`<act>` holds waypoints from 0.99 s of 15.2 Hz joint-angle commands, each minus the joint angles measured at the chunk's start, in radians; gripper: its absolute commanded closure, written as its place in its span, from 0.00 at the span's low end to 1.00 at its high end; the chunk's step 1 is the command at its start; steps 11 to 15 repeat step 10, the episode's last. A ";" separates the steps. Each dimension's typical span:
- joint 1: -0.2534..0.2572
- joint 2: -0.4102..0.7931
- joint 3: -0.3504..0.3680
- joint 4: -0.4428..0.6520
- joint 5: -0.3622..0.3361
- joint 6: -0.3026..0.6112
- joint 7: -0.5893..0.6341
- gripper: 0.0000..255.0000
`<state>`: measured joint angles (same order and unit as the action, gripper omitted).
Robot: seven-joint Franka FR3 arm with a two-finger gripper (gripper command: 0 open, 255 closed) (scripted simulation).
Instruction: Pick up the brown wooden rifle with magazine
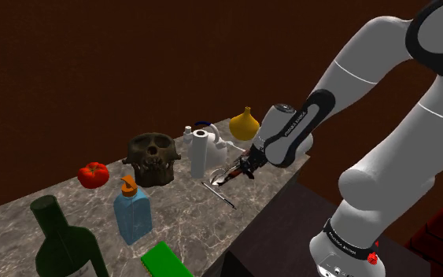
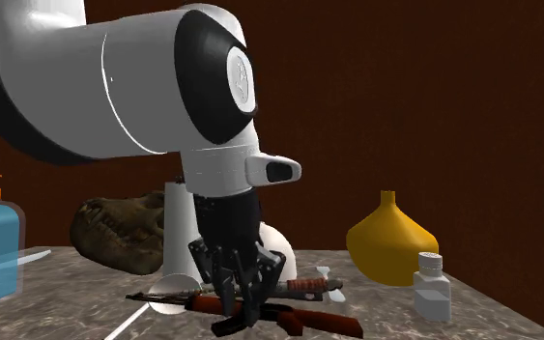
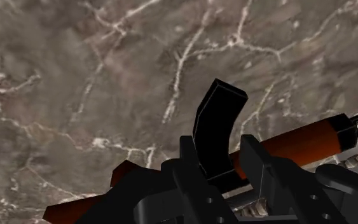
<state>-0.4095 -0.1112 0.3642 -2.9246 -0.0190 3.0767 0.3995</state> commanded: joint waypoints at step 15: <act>0.137 -0.191 -0.102 0.007 0.145 -0.199 -0.105 1.00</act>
